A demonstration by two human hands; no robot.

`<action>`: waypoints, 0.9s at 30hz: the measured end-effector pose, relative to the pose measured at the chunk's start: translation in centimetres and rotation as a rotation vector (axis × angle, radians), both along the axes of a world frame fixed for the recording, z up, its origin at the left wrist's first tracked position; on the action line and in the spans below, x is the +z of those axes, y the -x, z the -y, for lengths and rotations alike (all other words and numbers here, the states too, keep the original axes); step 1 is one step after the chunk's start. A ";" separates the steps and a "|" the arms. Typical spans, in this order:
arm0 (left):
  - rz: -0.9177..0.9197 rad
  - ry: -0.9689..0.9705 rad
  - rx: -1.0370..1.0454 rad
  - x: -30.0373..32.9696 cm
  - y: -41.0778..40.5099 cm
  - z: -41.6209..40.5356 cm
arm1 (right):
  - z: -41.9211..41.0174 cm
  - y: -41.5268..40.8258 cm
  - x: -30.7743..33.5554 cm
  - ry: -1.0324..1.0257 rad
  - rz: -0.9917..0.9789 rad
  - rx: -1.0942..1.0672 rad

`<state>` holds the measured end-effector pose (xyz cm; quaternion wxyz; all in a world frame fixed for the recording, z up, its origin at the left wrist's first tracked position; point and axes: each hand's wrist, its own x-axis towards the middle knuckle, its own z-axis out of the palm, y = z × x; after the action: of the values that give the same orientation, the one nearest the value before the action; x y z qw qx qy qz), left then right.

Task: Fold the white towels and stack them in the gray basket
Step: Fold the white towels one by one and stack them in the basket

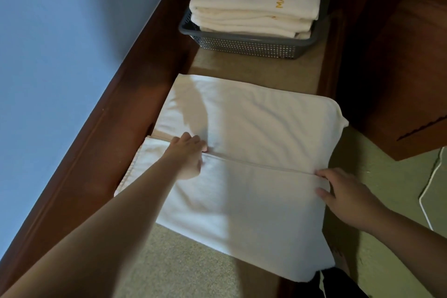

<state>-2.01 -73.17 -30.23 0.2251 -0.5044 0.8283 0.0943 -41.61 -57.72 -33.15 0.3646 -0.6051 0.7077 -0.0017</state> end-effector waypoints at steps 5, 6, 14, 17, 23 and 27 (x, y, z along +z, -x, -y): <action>0.092 -0.025 -0.097 0.3 -0.1 1.1 | 1.0 -0.6 0.2 0.059 -0.065 0.051; 0.095 -0.039 -0.097 0.4 -0.5 1.6 | 1.2 -0.5 0.3 0.069 -0.071 0.070; 0.402 -0.047 -0.041 2.5 -3.6 4.7 | 2.0 0.6 0.0 0.030 -0.055 0.085; 0.435 0.007 0.051 2.9 -4.9 5.9 | 2.6 1.1 -0.4 0.018 -0.076 0.108; 0.354 0.178 0.135 2.9 -4.9 6.7 | 3.1 2.1 0.1 0.157 -0.126 0.047; 0.388 0.145 0.174 2.3 -4.6 6.4 | 3.2 2.2 -0.1 0.041 -0.199 0.104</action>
<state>2.64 -79.57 -27.98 0.3343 -0.5976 0.7274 -0.0454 -43.81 -60.87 -33.25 0.2797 -0.6457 0.7077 0.0627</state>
